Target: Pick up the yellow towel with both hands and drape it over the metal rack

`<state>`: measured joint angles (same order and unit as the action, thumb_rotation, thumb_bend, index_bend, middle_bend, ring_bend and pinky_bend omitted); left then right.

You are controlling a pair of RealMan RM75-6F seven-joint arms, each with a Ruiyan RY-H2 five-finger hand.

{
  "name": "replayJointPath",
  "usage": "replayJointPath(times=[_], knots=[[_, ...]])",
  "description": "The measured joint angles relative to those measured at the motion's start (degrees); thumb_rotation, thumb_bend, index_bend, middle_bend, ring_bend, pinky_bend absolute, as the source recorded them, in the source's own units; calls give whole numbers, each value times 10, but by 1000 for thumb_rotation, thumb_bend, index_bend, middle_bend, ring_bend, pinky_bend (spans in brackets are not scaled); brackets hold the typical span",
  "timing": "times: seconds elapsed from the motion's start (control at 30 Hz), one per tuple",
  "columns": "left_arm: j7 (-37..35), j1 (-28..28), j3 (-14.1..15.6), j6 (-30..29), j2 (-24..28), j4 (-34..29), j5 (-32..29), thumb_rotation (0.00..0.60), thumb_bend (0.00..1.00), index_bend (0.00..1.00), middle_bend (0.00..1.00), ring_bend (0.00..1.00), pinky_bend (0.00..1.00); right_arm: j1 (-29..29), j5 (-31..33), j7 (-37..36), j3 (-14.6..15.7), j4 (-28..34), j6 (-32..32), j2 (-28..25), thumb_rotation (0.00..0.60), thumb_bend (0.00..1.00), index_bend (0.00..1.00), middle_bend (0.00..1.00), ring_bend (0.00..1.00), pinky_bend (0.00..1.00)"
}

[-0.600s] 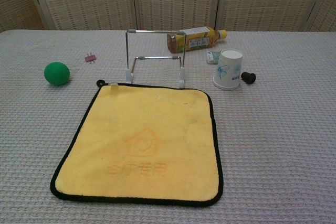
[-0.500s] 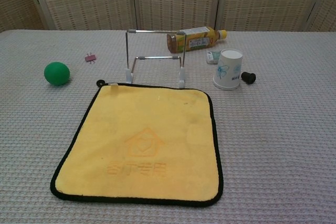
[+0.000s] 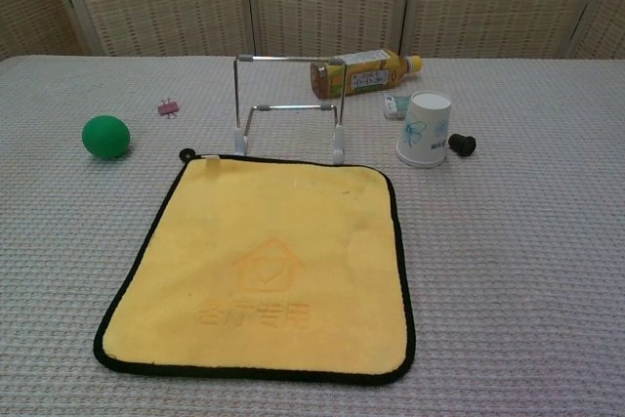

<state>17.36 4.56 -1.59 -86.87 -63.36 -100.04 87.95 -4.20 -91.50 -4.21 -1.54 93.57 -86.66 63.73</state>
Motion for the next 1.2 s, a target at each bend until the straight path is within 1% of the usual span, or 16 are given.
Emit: replayJointPath(times=[0.03,0.07,0.2,0.27,0.37,0.5,0.6,0.7,0.87,1.03,1.2], knots=[[-6,2,0,0,0,3,7,600,210,330,255,176,318,0,0,0,-1,0,-1,0,600,309,90,154,63,106],[-14,5,0,0,1,8,17,600,210,346,295,215,361,-1,-1,0,-1,1,-1,-1,600,310,90,155,65,106],[-44,20,3,4,1,24,55,600,210,400,436,364,582,-4,-4,3,0,3,4,-1,600,310,90,159,70,106],[-55,30,5,8,0,32,74,600,210,434,544,459,683,-7,-5,5,0,5,9,-1,600,310,90,160,71,106],[-68,47,10,21,-3,44,101,600,210,466,671,553,776,-9,-4,7,0,8,13,-2,600,309,90,160,72,106],[-77,72,19,50,-13,60,133,600,209,509,770,637,873,-11,0,9,-2,10,14,-4,600,310,90,161,72,106],[-81,93,27,72,-25,69,155,600,210,515,850,712,936,-12,-1,10,-2,12,17,-5,600,310,90,162,74,106],[-85,109,34,92,-37,75,172,600,210,518,911,764,974,-15,-1,11,-1,13,21,-5,600,310,90,163,75,106],[-84,137,45,127,-65,86,191,600,210,519,961,809,985,-16,-1,8,-1,11,23,-5,600,310,90,163,76,116],[-75,153,51,150,-95,102,196,600,210,522,973,819,987,-18,-4,4,1,9,25,-5,600,309,90,163,76,116],[-57,160,57,170,-123,118,188,600,210,523,980,826,987,-18,-3,0,2,5,26,-4,600,310,90,162,76,116]])
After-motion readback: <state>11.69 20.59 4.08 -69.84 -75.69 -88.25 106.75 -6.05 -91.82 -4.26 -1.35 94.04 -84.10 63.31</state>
